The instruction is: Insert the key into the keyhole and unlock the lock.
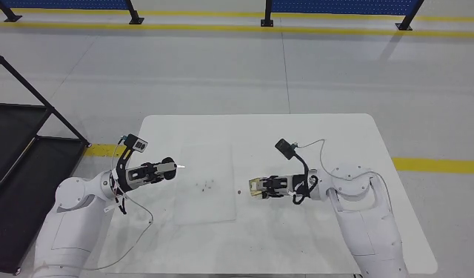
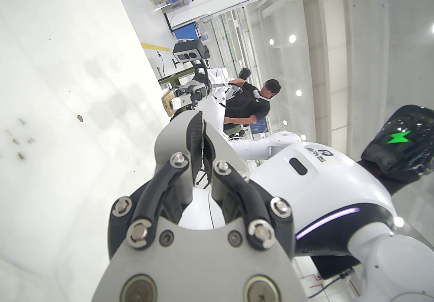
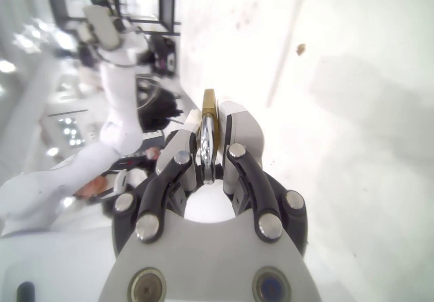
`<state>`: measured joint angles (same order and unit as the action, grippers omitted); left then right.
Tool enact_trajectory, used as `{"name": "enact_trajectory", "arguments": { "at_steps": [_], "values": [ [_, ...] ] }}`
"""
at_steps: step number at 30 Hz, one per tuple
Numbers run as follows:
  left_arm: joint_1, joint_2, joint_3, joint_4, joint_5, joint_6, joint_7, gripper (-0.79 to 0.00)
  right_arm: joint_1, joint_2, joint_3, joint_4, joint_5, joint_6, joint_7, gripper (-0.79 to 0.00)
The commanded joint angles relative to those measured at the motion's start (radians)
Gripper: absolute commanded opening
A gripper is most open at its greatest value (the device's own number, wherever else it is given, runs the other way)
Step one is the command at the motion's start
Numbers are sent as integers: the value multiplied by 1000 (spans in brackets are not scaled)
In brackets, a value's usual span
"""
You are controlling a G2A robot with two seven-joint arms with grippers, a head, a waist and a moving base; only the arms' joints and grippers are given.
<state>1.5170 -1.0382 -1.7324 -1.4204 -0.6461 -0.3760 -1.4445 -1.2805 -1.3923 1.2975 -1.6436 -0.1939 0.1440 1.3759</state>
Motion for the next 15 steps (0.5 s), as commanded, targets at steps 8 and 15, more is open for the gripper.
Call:
{"name": "enact_trajectory", "arguments": {
  "at_steps": [8,15],
  "values": [
    [0,0,0,0,0,0,0,-785,2,0,-11,17,49,-12,-2,-785],
    [0,0,0,0,0,0,0,-785,-1,-1,-12,17,52,-12,-12,-785]
  ]
}}
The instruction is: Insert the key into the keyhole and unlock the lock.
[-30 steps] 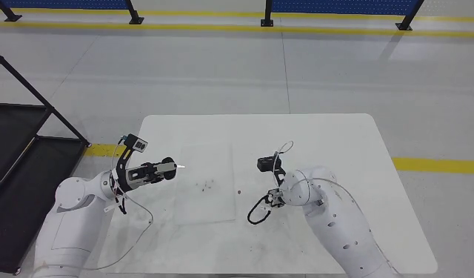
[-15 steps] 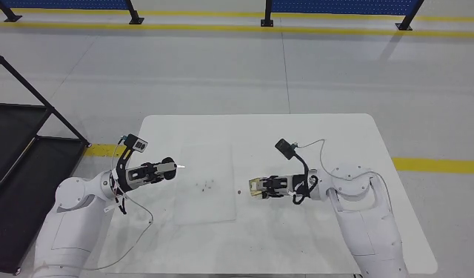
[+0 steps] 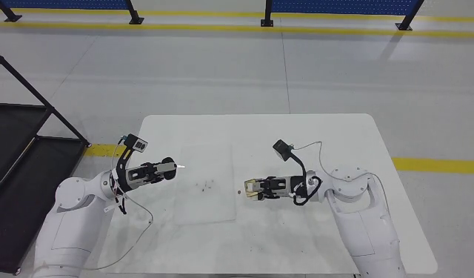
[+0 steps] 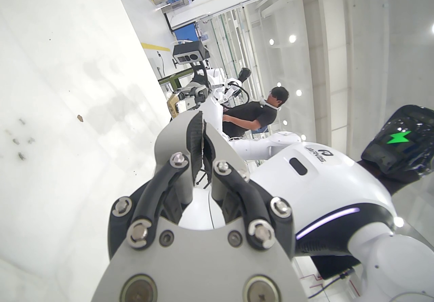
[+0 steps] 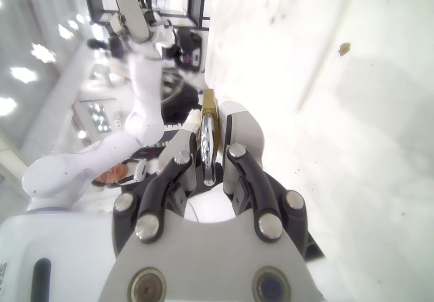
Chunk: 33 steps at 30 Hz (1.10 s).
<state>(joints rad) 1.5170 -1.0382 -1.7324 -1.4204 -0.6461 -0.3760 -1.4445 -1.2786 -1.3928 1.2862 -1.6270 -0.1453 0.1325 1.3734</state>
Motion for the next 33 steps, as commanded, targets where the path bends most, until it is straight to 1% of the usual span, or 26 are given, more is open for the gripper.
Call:
{"name": "enact_trajectory", "arguments": {
  "at_steps": [1,8,13,20,33],
  "values": [
    [0,0,0,0,0,0,0,-785,-14,-1,-3,0,30,-5,-36,-785],
    [0,0,0,0,0,0,0,-785,-100,-5,8,15,277,-89,-175,-785],
    [0,0,0,0,0,0,0,-785,-130,-2,16,25,368,-169,-223,-785],
    [0,0,0,0,0,0,0,-785,-122,5,7,67,415,-256,-237,-785],
    [0,0,0,0,0,0,0,-785,-120,6,8,70,416,-258,-235,-785]
  ]
}}
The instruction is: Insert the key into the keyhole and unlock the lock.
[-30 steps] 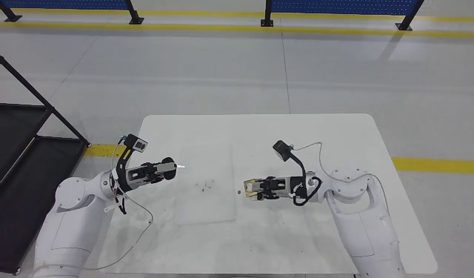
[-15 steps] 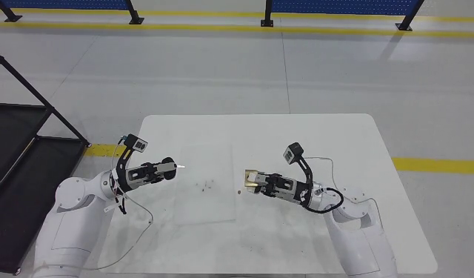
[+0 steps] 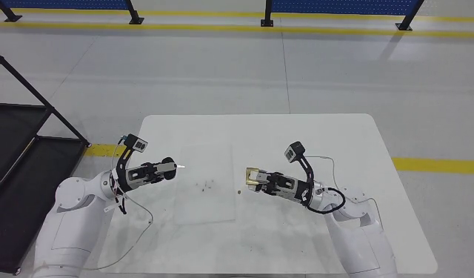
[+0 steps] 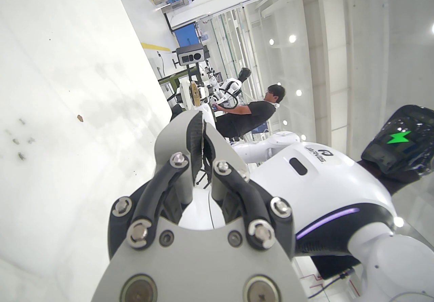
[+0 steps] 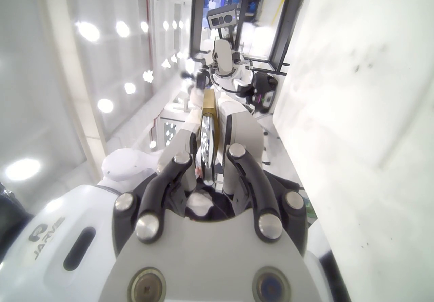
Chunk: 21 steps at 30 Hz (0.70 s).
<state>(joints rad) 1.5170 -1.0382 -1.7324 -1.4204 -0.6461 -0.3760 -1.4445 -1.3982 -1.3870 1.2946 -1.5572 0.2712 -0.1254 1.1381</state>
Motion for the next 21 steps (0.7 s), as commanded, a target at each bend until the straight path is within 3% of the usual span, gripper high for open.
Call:
{"name": "enact_trajectory", "arguments": {
  "at_steps": [1,5,11,21],
  "values": [
    [0,0,0,0,0,0,0,-785,0,0,0,0,0,0,0,-785],
    [0,-1,1,-1,-5,2,11,-785,0,0,0,0,0,0,0,-785],
    [21,-18,99,-80,-40,80,165,-785,0,0,0,0,0,0,0,-785],
    [39,-27,196,-201,4,182,285,-785,0,0,0,0,0,0,0,-785]
  ]
}}
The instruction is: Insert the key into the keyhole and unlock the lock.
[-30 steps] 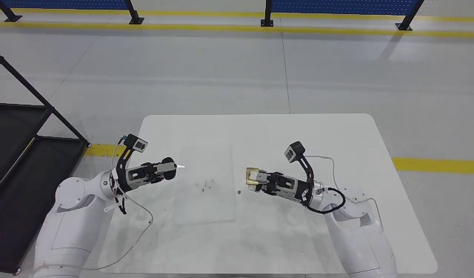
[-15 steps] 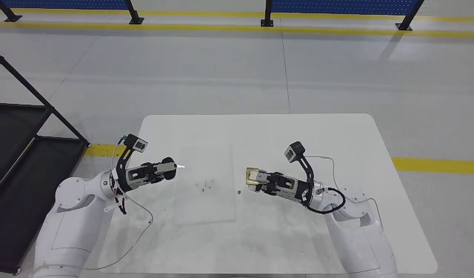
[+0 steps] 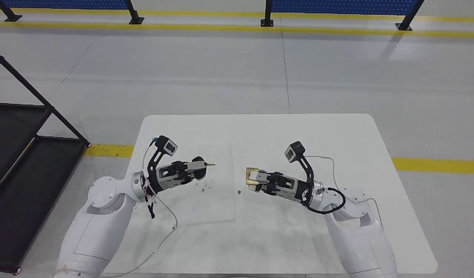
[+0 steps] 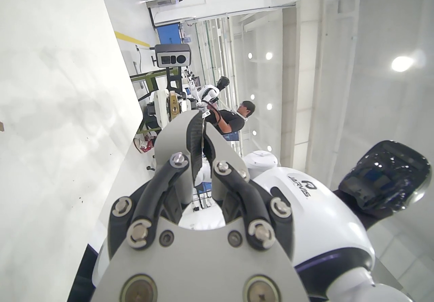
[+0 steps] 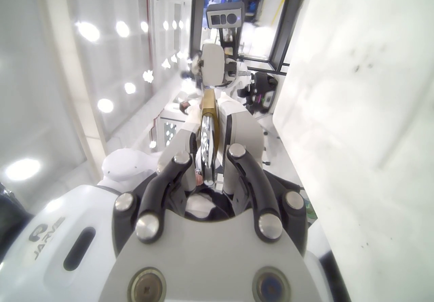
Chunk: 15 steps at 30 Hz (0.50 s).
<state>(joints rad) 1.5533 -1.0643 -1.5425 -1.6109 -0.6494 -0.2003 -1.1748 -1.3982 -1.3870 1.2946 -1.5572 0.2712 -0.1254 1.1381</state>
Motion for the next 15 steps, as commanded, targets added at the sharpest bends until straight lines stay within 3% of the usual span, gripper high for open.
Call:
{"name": "enact_trajectory", "arguments": {
  "at_steps": [1,10,15],
  "values": [
    [4,-1,13,-19,12,16,24,-785,0,0,0,0,0,0,0,-785],
    [18,-1,43,-36,108,-10,98,-785,0,0,0,0,0,0,0,-785],
    [22,-1,63,-31,125,-26,113,-785,-23,8,-25,-51,-147,-38,-90,-785]
  ]
}}
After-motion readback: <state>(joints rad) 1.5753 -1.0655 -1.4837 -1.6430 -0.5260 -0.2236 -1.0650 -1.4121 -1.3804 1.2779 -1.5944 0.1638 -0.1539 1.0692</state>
